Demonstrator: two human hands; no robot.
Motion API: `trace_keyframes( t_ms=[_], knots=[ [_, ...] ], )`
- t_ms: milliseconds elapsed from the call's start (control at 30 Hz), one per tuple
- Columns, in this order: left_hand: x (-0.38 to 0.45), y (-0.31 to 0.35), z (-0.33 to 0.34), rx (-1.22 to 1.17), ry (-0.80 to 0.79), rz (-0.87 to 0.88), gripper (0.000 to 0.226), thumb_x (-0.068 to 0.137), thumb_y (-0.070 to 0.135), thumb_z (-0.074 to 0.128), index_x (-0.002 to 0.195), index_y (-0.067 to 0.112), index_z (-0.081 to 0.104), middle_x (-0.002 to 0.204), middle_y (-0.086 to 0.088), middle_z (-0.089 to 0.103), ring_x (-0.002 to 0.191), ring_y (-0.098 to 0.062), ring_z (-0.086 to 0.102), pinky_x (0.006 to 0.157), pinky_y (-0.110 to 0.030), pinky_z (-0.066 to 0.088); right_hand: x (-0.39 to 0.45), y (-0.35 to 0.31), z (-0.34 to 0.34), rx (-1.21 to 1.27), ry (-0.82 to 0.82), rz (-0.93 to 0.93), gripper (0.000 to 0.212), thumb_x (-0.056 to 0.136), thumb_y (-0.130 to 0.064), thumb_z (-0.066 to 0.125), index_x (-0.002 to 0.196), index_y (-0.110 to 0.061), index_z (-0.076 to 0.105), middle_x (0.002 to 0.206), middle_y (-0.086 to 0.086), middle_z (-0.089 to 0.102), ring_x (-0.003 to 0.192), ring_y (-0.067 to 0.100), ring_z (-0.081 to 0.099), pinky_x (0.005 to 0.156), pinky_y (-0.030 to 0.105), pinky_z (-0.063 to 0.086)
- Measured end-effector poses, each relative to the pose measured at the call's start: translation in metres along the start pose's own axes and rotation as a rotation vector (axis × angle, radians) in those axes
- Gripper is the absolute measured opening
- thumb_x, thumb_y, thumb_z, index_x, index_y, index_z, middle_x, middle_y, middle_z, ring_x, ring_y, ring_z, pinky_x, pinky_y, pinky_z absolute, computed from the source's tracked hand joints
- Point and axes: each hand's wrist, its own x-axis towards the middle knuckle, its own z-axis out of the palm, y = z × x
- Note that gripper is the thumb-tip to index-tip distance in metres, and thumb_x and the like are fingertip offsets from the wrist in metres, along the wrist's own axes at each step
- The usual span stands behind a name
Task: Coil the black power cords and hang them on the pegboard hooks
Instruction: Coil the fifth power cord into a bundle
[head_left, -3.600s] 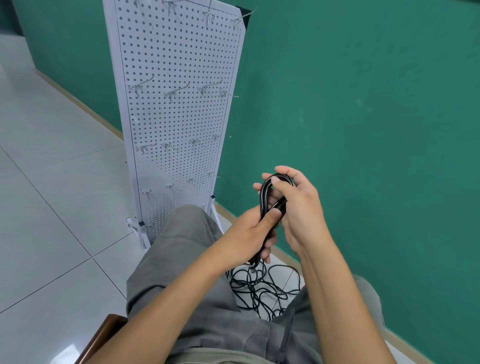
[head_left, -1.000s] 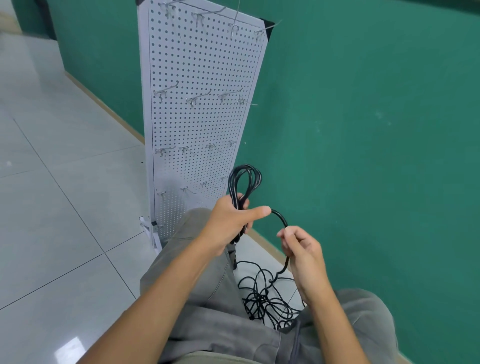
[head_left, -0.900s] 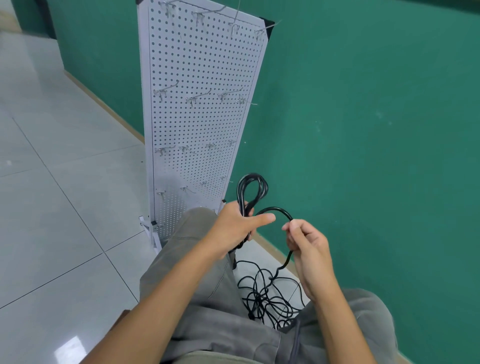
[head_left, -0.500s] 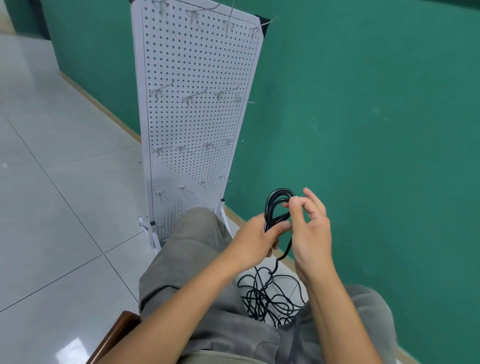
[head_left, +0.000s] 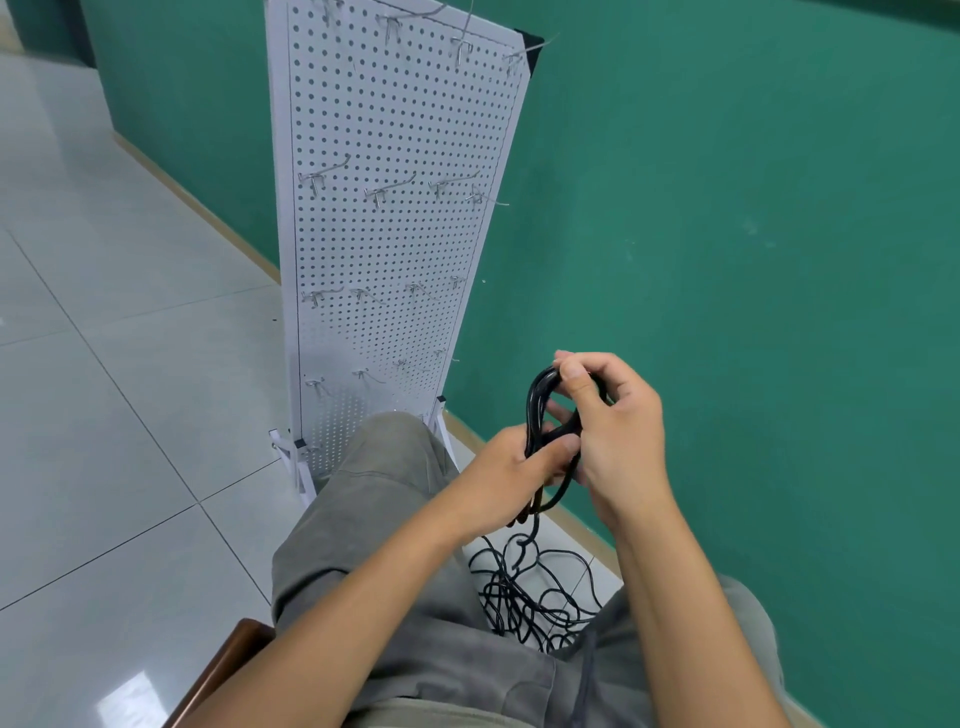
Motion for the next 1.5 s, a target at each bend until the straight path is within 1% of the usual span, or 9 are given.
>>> trace_keyframes(
  t_ms=[167, 433, 533, 600, 700, 800, 967, 1133, 1500],
  knots=[
    [-0.004, 0.009, 0.006, -0.136, -0.028, -0.059, 0.020, 0.110, 0.024, 0.048, 0.103, 0.007, 0.052, 0.070, -0.011, 0.060, 0.066, -0.027, 0.066, 0.063, -0.029, 0.055, 0.007, -0.005, -0.004, 0.030, 0.010, 0.087, 0.014, 0.101, -0.014, 0.062, 0.096, -0.004, 0.070, 0.088, 0.002, 0.070, 0.076, 0.010, 0.067, 0.079, 0.036, 0.060],
    [-0.007, 0.018, 0.000, -0.334, -0.023, -0.157, 0.035, 0.109, 0.030, 0.048, 0.078, 0.015, 0.045, 0.058, 0.002, 0.042, 0.047, -0.015, 0.043, 0.049, -0.022, 0.038, 0.021, -0.003, -0.007, 0.176, -0.179, 0.117, 0.022, 0.106, -0.031, 0.049, 0.120, -0.017, 0.059, 0.115, 0.008, 0.074, 0.102, 0.021, 0.068, 0.092, 0.040, 0.057],
    [-0.007, 0.024, -0.007, -0.327, 0.014, -0.120, 0.032, 0.110, 0.032, 0.046, 0.083, 0.015, 0.049, 0.060, 0.002, 0.047, 0.051, -0.016, 0.055, 0.052, -0.024, 0.046, 0.014, 0.003, -0.008, 0.233, -0.362, 0.225, 0.052, 0.098, -0.063, 0.035, 0.136, -0.032, 0.050, 0.123, 0.010, 0.071, 0.076, 0.024, 0.067, 0.061, 0.038, 0.058],
    [-0.007, 0.030, -0.015, -0.324, 0.054, -0.116, 0.034, 0.110, 0.032, 0.045, 0.082, 0.013, 0.052, 0.059, 0.001, 0.048, 0.052, -0.017, 0.060, 0.051, -0.025, 0.050, 0.003, 0.014, -0.007, 0.233, -0.444, 0.304, 0.066, 0.099, -0.068, 0.020, 0.135, -0.024, 0.052, 0.098, 0.009, 0.069, 0.057, 0.018, 0.051, 0.048, 0.032, 0.046],
    [-0.006, 0.037, -0.031, -0.348, 0.144, -0.127, 0.037, 0.108, 0.035, 0.047, 0.077, 0.014, 0.048, 0.057, 0.001, 0.046, 0.045, -0.015, 0.053, 0.045, -0.024, 0.044, -0.010, 0.043, -0.004, 0.227, -0.522, 0.371, 0.088, 0.096, -0.072, 0.005, 0.129, -0.009, 0.057, 0.082, 0.002, 0.060, 0.071, 0.015, 0.055, 0.080, 0.035, 0.049],
    [-0.005, 0.041, -0.050, -0.399, 0.243, -0.121, 0.037, 0.106, 0.043, 0.049, 0.079, 0.017, 0.046, 0.056, 0.004, 0.043, 0.042, -0.012, 0.042, 0.044, -0.023, 0.036, -0.021, 0.064, 0.000, 0.098, -0.573, 0.416, 0.100, 0.091, -0.073, 0.001, 0.133, -0.004, 0.060, 0.119, 0.015, 0.072, 0.116, 0.026, 0.066, 0.109, 0.039, 0.042],
    [-0.004, 0.043, -0.075, -0.474, 0.435, -0.099, 0.041, 0.104, 0.050, 0.048, 0.077, 0.019, 0.044, 0.055, 0.007, 0.039, 0.043, -0.010, 0.036, 0.042, -0.020, 0.034, -0.030, 0.081, -0.002, -0.196, -0.627, 0.369, 0.080, 0.101, -0.061, 0.012, 0.119, -0.005, 0.066, 0.098, 0.008, 0.074, 0.092, 0.021, 0.067, 0.095, 0.035, 0.052],
    [-0.003, 0.040, -0.090, -0.478, 0.587, -0.116, 0.043, 0.105, 0.049, 0.050, 0.074, 0.020, 0.043, 0.055, 0.007, 0.039, 0.045, -0.010, 0.034, 0.041, -0.020, 0.033, -0.031, 0.076, -0.010, -0.171, -0.562, 0.265, 0.025, 0.104, -0.022, 0.058, 0.086, -0.021, 0.075, 0.082, 0.006, 0.065, 0.076, 0.019, 0.053, 0.080, 0.034, 0.048],
    [0.001, 0.031, -0.078, -0.182, 0.559, -0.161, 0.042, 0.105, 0.045, 0.052, 0.079, 0.013, 0.047, 0.053, 0.002, 0.048, 0.041, -0.016, 0.045, 0.046, -0.027, 0.040, -0.033, -0.015, 0.002, -0.273, -0.426, -0.098, 0.025, 0.098, -0.022, 0.065, 0.075, -0.018, 0.072, 0.064, -0.007, 0.063, 0.057, 0.005, 0.041, 0.055, 0.015, 0.034]
  ],
)
